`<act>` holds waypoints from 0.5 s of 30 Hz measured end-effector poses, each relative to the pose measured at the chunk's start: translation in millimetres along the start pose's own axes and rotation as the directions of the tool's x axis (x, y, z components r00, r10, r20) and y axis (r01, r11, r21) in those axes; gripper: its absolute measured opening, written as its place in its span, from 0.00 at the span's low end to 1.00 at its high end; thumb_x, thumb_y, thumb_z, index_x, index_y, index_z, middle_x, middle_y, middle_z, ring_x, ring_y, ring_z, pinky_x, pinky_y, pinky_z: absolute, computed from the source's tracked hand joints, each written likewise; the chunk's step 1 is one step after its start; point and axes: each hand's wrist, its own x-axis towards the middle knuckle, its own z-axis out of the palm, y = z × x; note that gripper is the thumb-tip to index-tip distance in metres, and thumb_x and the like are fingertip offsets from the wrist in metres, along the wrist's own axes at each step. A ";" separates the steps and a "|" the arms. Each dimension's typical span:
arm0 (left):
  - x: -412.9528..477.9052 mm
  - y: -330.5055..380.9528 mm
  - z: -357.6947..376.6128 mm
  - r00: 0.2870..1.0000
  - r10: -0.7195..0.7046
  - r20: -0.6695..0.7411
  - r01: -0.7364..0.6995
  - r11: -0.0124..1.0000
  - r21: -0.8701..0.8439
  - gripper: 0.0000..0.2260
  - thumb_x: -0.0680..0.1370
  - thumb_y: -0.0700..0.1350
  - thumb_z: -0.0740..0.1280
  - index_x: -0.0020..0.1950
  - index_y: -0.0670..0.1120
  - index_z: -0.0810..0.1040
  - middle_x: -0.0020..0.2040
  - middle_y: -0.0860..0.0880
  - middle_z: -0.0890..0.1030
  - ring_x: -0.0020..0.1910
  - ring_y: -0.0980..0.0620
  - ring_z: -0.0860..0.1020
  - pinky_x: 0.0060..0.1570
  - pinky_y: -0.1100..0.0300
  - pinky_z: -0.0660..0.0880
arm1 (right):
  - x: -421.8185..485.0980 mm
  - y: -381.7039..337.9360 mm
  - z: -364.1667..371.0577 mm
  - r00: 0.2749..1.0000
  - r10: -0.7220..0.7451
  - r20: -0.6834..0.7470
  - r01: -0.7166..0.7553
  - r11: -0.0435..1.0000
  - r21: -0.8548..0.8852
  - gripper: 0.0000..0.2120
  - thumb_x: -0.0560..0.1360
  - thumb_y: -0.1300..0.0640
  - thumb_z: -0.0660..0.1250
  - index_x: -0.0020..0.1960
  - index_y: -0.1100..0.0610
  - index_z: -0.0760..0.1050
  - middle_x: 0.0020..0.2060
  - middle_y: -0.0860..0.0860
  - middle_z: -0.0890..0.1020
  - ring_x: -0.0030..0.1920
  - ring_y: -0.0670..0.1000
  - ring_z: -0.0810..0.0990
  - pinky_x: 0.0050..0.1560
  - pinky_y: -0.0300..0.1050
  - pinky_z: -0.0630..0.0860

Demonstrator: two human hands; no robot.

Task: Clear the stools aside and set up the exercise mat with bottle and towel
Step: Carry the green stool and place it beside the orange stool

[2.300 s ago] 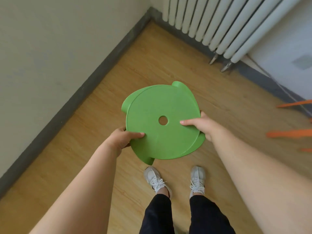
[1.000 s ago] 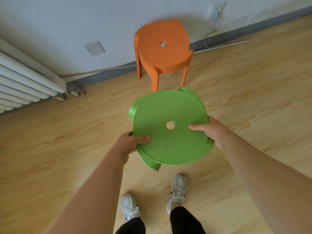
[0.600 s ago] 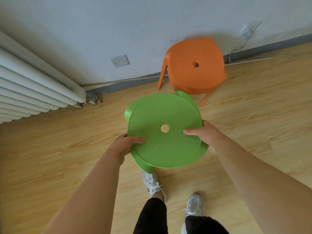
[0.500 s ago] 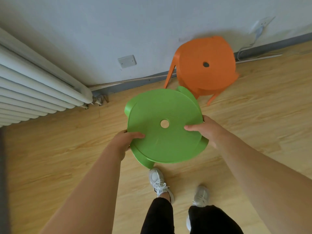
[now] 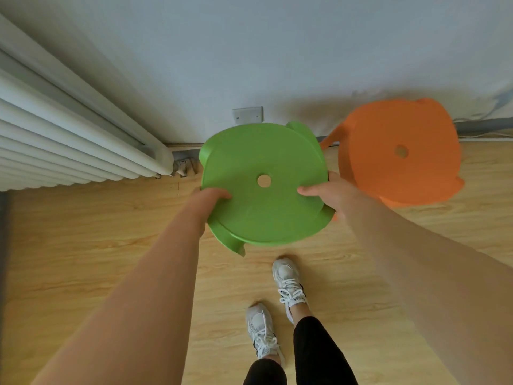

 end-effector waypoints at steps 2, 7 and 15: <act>12.1 8.7 1.9 1.000 -0.005 0.004 0.005 1.000 -0.010 0.24 0.73 0.40 0.70 0.67 0.43 0.69 0.49 0.49 0.76 0.40 0.54 0.75 0.35 0.61 0.70 | 16.3 -9.0 1.1 1.000 0.003 -0.015 -0.003 1.000 0.026 0.33 0.69 0.61 0.77 0.71 0.55 0.68 0.62 0.53 0.79 0.55 0.55 0.78 0.57 0.52 0.75; 44.9 19.8 7.4 0.999 -0.024 0.042 0.023 1.000 0.012 0.26 0.73 0.34 0.69 0.70 0.45 0.67 0.61 0.45 0.78 0.50 0.46 0.76 0.42 0.56 0.73 | 58.2 -23.6 5.4 1.000 0.017 -0.012 -0.017 1.000 -0.007 0.39 0.66 0.65 0.78 0.72 0.53 0.65 0.62 0.52 0.78 0.57 0.55 0.76 0.60 0.56 0.72; 73.2 20.3 5.6 1.000 0.018 0.019 -0.017 1.000 -0.026 0.33 0.70 0.27 0.69 0.72 0.46 0.68 0.63 0.44 0.78 0.59 0.42 0.76 0.61 0.46 0.73 | 86.5 -14.3 10.4 0.997 0.073 -0.031 -0.073 0.997 0.000 0.46 0.62 0.66 0.79 0.74 0.51 0.61 0.62 0.51 0.77 0.56 0.55 0.76 0.60 0.54 0.71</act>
